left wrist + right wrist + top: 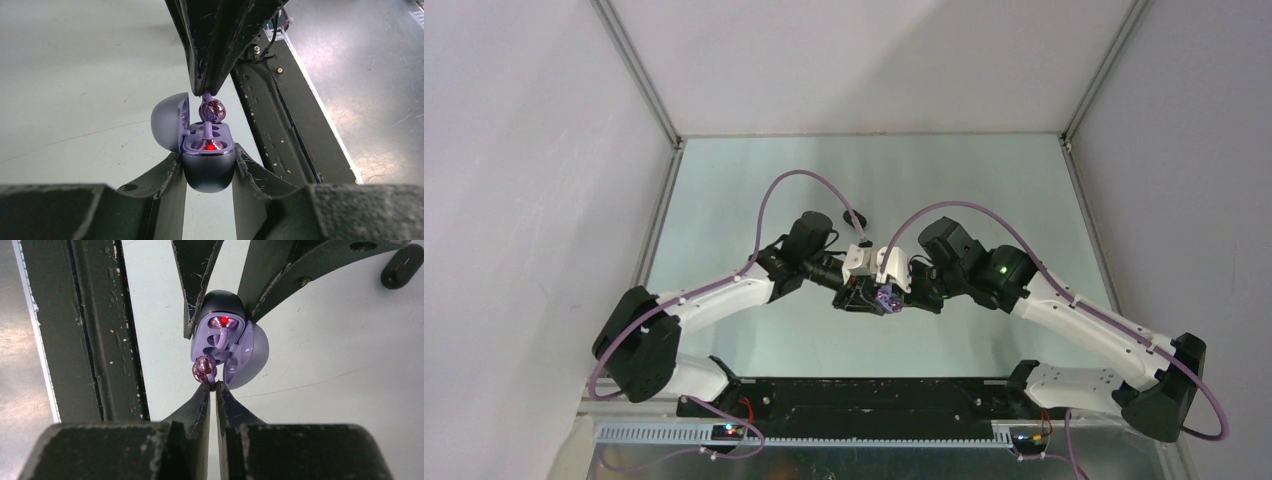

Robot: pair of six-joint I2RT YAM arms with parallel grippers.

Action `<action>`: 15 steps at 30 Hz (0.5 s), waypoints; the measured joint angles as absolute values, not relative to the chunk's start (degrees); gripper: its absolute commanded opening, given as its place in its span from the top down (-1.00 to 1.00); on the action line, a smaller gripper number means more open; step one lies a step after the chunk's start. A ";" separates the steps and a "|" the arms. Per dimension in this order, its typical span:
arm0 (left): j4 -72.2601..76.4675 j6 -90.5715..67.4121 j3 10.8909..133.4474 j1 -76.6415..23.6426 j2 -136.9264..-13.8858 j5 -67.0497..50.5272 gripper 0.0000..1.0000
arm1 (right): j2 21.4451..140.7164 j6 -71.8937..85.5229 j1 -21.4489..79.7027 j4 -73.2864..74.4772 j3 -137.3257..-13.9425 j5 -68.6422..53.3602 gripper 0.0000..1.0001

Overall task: Insert the wireless bluetooth earbuds into the charging case
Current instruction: Place the earbud in the charging case.

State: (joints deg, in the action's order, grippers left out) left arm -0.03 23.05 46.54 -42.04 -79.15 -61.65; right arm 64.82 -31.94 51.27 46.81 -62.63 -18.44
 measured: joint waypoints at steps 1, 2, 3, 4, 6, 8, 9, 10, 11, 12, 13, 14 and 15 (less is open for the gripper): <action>-0.16 23.07 46.57 -42.04 -79.15 -61.65 0.93 | 64.82 -31.94 51.27 46.83 -62.63 -18.44 0.78; -0.27 23.09 46.63 -42.04 -79.15 -61.65 0.93 | 64.82 -31.92 51.27 46.83 -62.63 -18.46 0.78; -0.32 23.14 46.65 -42.04 -79.15 -61.65 0.93 | 64.82 -31.94 51.27 46.81 -62.63 -18.48 0.78; -0.36 23.20 46.65 -42.04 -79.15 -61.65 0.93 | 64.82 -31.92 51.27 46.83 -62.63 -18.48 0.78; -0.45 23.24 46.65 -42.06 -79.15 -61.65 0.93 | 64.82 -31.94 51.27 46.83 -62.63 -18.50 0.78; -0.58 23.53 46.74 -42.06 -79.15 -61.65 0.93 | 64.82 -31.92 51.27 46.85 -62.63 -18.68 0.78; -0.58 23.59 46.74 -42.06 -79.15 -61.65 0.93 | 64.82 -31.92 51.27 46.85 -62.63 -18.79 0.78; -0.60 23.64 46.74 -42.06 -79.15 -61.65 0.93 | 64.82 -31.92 51.27 46.85 -62.63 -18.87 0.78; -0.60 23.68 46.74 -42.06 -79.15 -61.65 0.93 | 64.82 -31.92 51.27 46.85 -62.63 -18.92 0.78; -0.64 23.88 46.74 -42.06 -79.15 -61.65 0.93 | 64.82 -31.92 51.27 46.85 -62.63 -18.98 0.78; -0.71 24.03 46.74 -42.06 -79.15 -61.65 0.93 | 64.82 -31.92 51.27 46.87 -62.63 -19.11 0.78; -0.82 24.08 46.74 -42.06 -79.15 -61.65 0.93 | 64.84 -31.92 51.27 46.87 -62.63 -19.20 0.77; -1.02 24.12 46.74 -42.06 -79.15 -61.67 0.93 | 64.90 -31.90 51.27 46.89 -62.63 -19.33 0.77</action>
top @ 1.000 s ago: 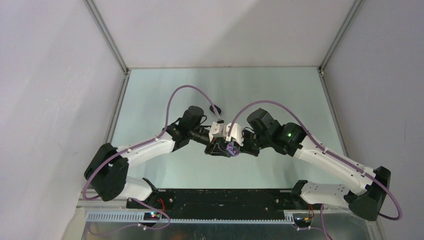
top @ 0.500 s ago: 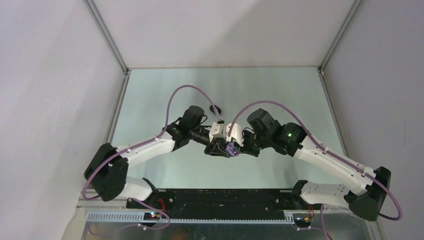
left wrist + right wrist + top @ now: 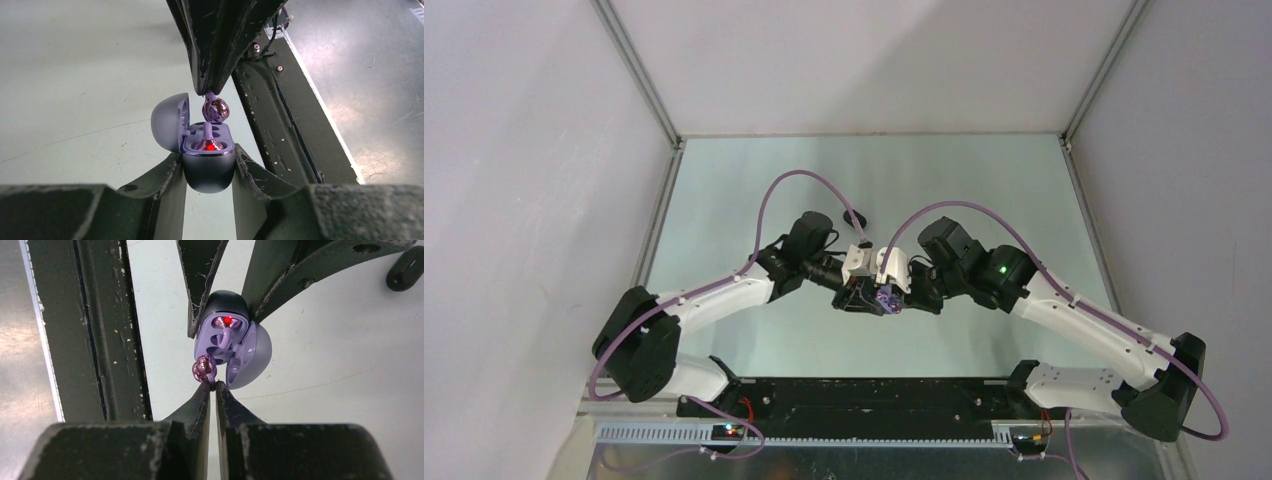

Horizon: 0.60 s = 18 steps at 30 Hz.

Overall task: Insert the wireless bluetooth earbuds into the charging case
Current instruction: Place the earbud in the charging case.

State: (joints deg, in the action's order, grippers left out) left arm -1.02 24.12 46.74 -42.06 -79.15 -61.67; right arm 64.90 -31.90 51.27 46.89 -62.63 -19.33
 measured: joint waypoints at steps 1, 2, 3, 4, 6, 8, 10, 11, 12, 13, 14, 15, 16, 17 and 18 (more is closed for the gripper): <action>-1.17 24.16 46.74 -42.06 -79.15 -61.67 0.93 | 64.95 -31.90 51.27 46.92 -62.63 -19.38 0.77; -1.32 24.25 46.74 -42.06 -79.15 -61.67 0.93 | 64.95 -31.88 51.27 46.96 -62.63 -19.38 0.77; -1.45 24.32 46.74 -42.06 -79.15 -61.67 0.93 | 64.95 -31.88 51.27 47.03 -62.63 -19.42 0.77; -1.54 24.49 46.74 -42.06 -79.15 -61.67 0.93 | 64.95 -31.88 51.27 47.11 -62.63 -19.51 0.77; -1.74 24.53 46.74 -42.06 -79.15 -61.67 0.93 | 64.95 -31.86 51.27 47.24 -62.63 -19.51 0.77; -1.93 24.53 46.74 -42.11 -79.15 -61.65 0.93 | 64.95 -31.83 51.27 47.35 -62.63 -19.49 0.77; -2.07 24.56 46.74 -42.11 -79.15 -61.65 0.93 | 64.95 -31.81 51.27 47.35 -62.63 -19.49 0.76; -2.15 24.56 46.76 -42.11 -79.15 -61.65 0.93 | 64.95 -31.79 51.24 47.35 -62.63 -19.51 0.76; -2.39 24.58 46.85 -42.13 -79.15 -61.65 0.93 | 64.93 -31.79 51.18 47.35 -62.63 -19.57 0.76; -2.52 24.60 46.96 -42.15 -79.15 -61.63 0.93 | 64.93 -31.79 51.09 47.35 -62.63 -19.77 0.76; -2.74 24.60 47.16 -42.15 -79.15 -61.65 0.93 | 64.90 -31.79 50.89 47.31 -62.63 -20.05 0.76; -2.94 24.62 47.35 -42.15 -79.15 -61.60 0.93 | 64.90 -31.79 50.76 47.24 -62.63 -20.34 0.76; -3.03 24.64 47.46 -42.15 -79.18 -61.58 0.93 | 64.88 -31.79 50.70 47.18 -62.63 -20.53 0.76; -3.16 24.73 47.48 -42.15 -79.18 -61.60 0.93 | 64.88 -31.77 50.65 47.16 -62.63 -20.69 0.75; -3.31 24.91 47.48 -42.15 -79.18 -61.60 0.93 | 64.88 -31.77 50.65 47.18 -62.63 -20.86 0.75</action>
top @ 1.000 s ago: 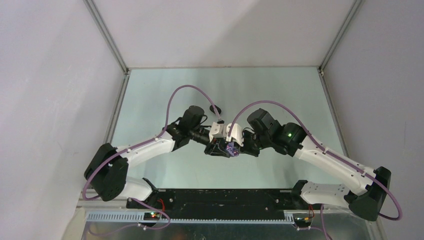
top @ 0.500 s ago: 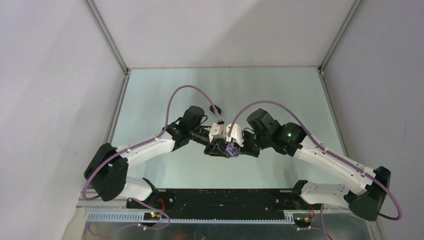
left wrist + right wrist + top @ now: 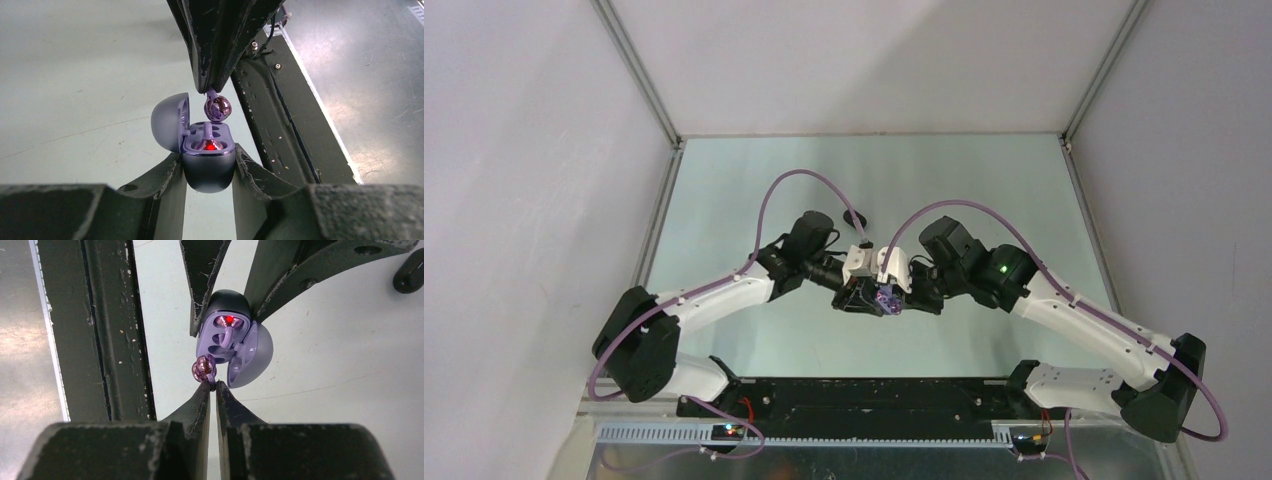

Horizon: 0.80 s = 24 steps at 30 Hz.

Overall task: Insert the wireless bluetooth earbuds into the charging case
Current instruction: Place the earbud in the charging case.

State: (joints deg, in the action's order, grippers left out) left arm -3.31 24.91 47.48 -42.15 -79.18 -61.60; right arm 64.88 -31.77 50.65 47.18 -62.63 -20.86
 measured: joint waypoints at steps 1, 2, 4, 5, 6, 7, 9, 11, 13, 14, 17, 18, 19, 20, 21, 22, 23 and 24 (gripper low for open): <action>-3.42 25.04 47.48 -42.15 -79.18 -61.60 0.93 | 64.93 -31.77 50.65 47.20 -62.63 -20.91 0.75; -3.62 25.12 47.48 -42.15 -79.18 -61.63 0.93 | 64.93 -31.77 50.65 47.22 -62.63 -20.95 0.74; -3.77 25.36 47.48 -42.17 -79.18 -61.60 0.93 | 64.93 -31.77 50.63 47.24 -62.63 -21.04 0.74; -3.86 25.52 47.48 -42.19 -79.18 -61.60 0.93 | 64.93 -31.77 50.65 47.22 -62.63 -21.06 0.74; -3.92 25.54 47.48 -42.22 -79.18 -61.60 0.93 | 64.93 -31.77 50.65 47.20 -62.61 -21.06 0.74; -4.03 25.54 47.48 -42.22 -79.18 -61.63 0.93 | 64.93 -31.75 50.65 47.11 -62.52 -21.06 0.74; -4.21 25.56 47.48 -42.22 -79.18 -61.60 0.93 | 64.93 -31.73 50.63 46.76 -62.26 -21.06 0.74; -4.47 25.58 47.48 -42.22 -79.20 -61.63 0.93 | 64.93 -31.73 50.63 46.63 -62.15 -21.04 0.74; -4.56 25.61 47.48 -42.22 -79.20 -61.63 0.93 | 64.93 -31.73 50.63 46.46 -62.04 -21.02 0.74; -4.67 25.61 47.48 -42.22 -79.20 -61.63 0.93 | 64.93 -31.70 50.63 46.39 -61.98 -21.02 0.74; -5.13 25.67 47.48 -42.22 -79.20 -61.60 0.93 | 64.90 -31.73 50.63 46.11 -61.69 -20.91 0.74; -5.30 25.67 47.48 -42.22 -79.22 -61.60 0.93 | 64.90 -31.73 50.65 46.09 -61.67 -20.82 0.74; -5.32 25.67 47.48 -42.22 -79.22 -61.60 0.93 | 64.93 -31.75 50.65 46.04 -61.65 -20.80 0.74; -5.32 25.69 47.48 -42.22 -79.22 -61.60 0.93 | 64.93 -31.73 50.68 46.00 -61.60 -20.80 0.74; -5.34 25.71 47.48 -42.22 -79.22 -61.60 0.93 | 64.93 -31.73 50.72 46.00 -61.60 -20.78 0.74; -5.37 25.78 47.48 -42.19 -79.22 -61.63 0.93 | 64.93 -31.73 50.76 46.00 -61.60 -20.69 0.74; -5.41 25.82 47.48 -42.19 -79.22 -61.63 0.93 | 64.93 -31.73 50.83 45.98 -61.60 -20.56 0.74; -5.43 25.91 47.48 -42.19 -79.22 -61.60 0.93 | 64.93 -31.73 50.89 45.98 -61.60 -20.40 0.74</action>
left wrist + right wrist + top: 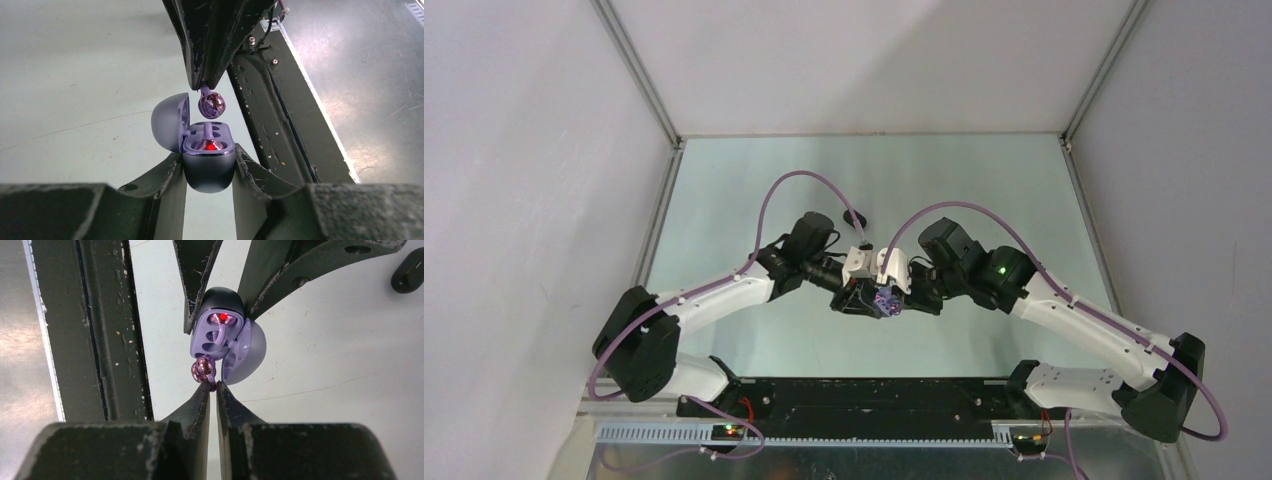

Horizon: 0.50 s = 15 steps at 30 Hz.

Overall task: Insert the wireless bluetooth earbuds into the charging case
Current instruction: Place the earbud in the charging case.

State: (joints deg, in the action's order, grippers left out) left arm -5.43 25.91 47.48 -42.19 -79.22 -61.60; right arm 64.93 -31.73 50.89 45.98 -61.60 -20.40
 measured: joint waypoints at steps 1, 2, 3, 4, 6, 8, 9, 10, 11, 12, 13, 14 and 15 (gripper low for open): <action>-5.50 25.98 47.48 -42.19 -79.22 -61.63 0.92 | 64.95 -31.70 50.94 45.98 -61.60 -20.32 0.74; -5.52 25.96 47.48 -42.19 -79.22 -61.63 0.93 | 64.97 -31.73 50.96 45.98 -61.60 -20.29 0.74; -5.54 25.96 47.48 -42.19 -79.22 -61.63 0.93 | 64.97 -31.68 50.96 45.98 -61.60 -20.25 0.75; -5.52 25.93 47.48 -42.17 -79.22 -61.63 0.93 | 64.97 -31.62 51.03 45.95 -61.60 -20.14 0.75; -5.41 25.61 47.48 -42.13 -79.22 -61.65 0.92 | 64.95 -31.48 51.09 45.82 -61.60 -19.92 0.75; -4.95 24.99 47.48 -42.09 -79.22 -61.67 0.93 | 64.84 -31.27 51.05 45.56 -61.60 -19.90 0.75; -4.54 24.53 47.48 -42.09 -79.22 -61.67 0.92 | 64.75 -31.07 50.96 45.45 -61.58 -19.94 0.75; -3.90 23.94 47.48 -42.09 -79.22 -61.63 0.92 | 64.62 -31.00 50.76 45.28 -61.54 -20.01 0.75; -3.18 23.35 47.48 -42.11 -79.22 -61.58 0.92 | 64.53 -30.87 50.46 44.99 -61.49 -20.40 0.75; -2.37 22.48 47.48 -42.11 -79.22 -61.56 0.92 | 64.47 -30.79 50.22 44.69 -61.49 -20.67 0.75; -1.32 21.69 47.48 -42.11 -79.22 -61.52 0.92 | 64.40 -30.68 49.87 44.40 -61.49 -20.99 0.75; -0.14 20.82 47.48 -42.11 -79.22 -61.49 0.92 | 64.31 -30.61 49.47 44.25 -61.43 -21.43 0.74; 0.93 20.12 47.48 -42.11 -79.22 -61.41 0.92 | 64.23 -30.52 49.06 44.01 -61.39 -21.78 0.74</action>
State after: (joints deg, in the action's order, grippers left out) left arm 0.93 20.12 47.48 -42.11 -79.22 -61.41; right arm 64.23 -30.52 49.06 44.01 -61.39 -21.78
